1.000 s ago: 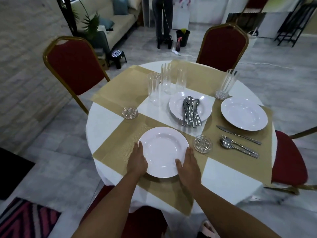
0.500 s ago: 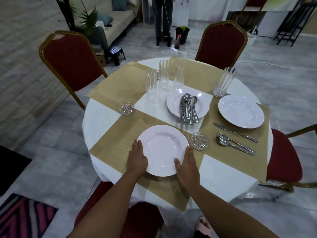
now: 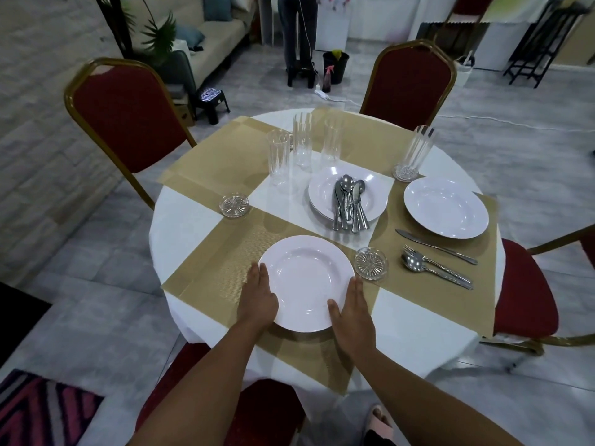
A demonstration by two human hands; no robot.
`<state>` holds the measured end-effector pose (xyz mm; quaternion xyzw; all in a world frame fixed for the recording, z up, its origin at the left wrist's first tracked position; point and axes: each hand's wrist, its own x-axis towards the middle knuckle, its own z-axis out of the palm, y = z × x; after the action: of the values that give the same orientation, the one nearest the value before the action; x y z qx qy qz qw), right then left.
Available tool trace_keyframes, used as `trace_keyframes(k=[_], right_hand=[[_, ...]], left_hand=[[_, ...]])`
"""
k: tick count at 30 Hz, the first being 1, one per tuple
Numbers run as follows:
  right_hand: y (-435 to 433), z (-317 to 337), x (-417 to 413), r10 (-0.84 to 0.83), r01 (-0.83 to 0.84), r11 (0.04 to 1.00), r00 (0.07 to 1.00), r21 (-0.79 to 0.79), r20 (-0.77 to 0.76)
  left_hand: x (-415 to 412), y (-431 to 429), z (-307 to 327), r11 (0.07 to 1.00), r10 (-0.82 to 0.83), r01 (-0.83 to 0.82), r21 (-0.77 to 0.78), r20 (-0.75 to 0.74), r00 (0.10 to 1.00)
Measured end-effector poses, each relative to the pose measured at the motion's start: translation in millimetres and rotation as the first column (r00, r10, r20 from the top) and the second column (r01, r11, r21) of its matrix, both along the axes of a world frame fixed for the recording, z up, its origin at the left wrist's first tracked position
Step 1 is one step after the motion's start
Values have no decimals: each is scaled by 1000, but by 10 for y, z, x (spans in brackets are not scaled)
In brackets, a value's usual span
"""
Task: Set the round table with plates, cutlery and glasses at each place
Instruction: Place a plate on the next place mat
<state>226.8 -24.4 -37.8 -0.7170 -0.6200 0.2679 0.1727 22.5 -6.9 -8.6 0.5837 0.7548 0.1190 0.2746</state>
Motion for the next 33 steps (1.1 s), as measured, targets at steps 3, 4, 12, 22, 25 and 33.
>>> trace_keyframes(k=[3, 4, 12, 22, 25, 33], right_hand=[[-14, -5, 13, 2, -2, 1000, 1000, 9, 5], [-17, -10, 16, 2, -2, 1000, 1000, 12, 5], [-5, 6, 2, -6, 6, 1000, 1000, -1, -5], [64, 177, 50, -91, 91, 996, 996, 0, -3], [162, 282, 94, -123, 124, 991, 992, 60, -21], [552, 556, 310, -178, 180, 960, 984, 213, -32]], left_hand=[[20, 0, 1, 1000, -8, 8, 8, -7, 1000], [23, -3, 3, 1000, -10, 10, 8, -7, 1000], [16, -6, 0, 999, -37, 37, -3, -51, 998], [-4, 12, 44, 998, -64, 62, -21, -113, 992], [-39, 41, 55, 1000, -26, 27, 9, -115, 993], [31, 308, 202, 992, 29, -27, 126, -17, 999]])
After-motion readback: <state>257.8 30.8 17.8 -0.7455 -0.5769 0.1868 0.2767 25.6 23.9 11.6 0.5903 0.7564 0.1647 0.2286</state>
